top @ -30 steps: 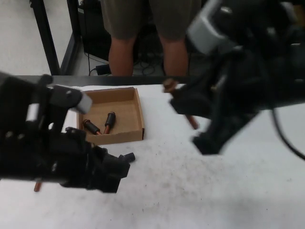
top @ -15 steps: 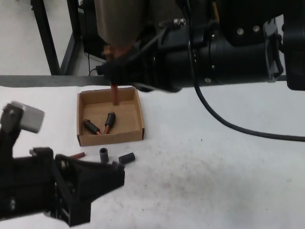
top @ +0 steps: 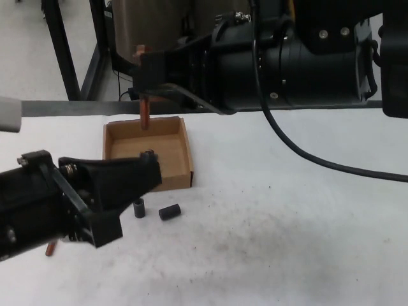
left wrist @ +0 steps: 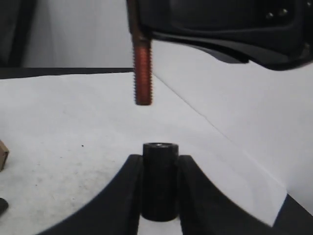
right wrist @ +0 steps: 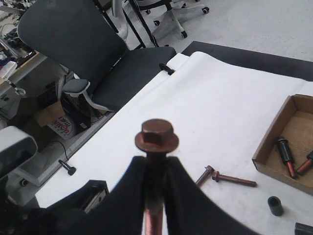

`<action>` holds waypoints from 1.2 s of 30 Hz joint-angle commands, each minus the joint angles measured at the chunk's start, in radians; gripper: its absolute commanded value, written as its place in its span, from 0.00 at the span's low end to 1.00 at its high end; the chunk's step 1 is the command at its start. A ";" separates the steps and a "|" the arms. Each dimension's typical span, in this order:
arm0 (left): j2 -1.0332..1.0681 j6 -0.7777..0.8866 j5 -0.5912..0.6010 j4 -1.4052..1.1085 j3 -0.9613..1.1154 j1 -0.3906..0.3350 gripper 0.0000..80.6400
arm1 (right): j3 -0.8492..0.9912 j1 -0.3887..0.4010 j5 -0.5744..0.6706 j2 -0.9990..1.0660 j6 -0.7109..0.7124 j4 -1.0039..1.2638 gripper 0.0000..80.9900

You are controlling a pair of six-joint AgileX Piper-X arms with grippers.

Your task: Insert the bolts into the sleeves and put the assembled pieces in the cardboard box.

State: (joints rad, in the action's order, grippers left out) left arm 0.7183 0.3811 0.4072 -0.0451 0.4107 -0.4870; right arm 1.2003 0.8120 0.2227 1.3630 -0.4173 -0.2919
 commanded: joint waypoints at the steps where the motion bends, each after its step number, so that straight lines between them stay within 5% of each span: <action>1: -0.012 0.005 -0.041 -0.019 0.000 0.001 0.01 | 0.007 -0.002 0.008 -0.003 -0.010 0.021 0.00; 36: -0.012 0.039 -0.017 -0.050 0.000 0.001 0.01 | 0.007 0.015 0.008 -0.003 -0.040 0.021 0.00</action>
State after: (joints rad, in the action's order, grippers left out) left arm 0.7183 0.4120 0.3824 -0.0750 0.4107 -0.4870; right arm 1.2003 0.8251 0.2227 1.3630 -0.4553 -0.2919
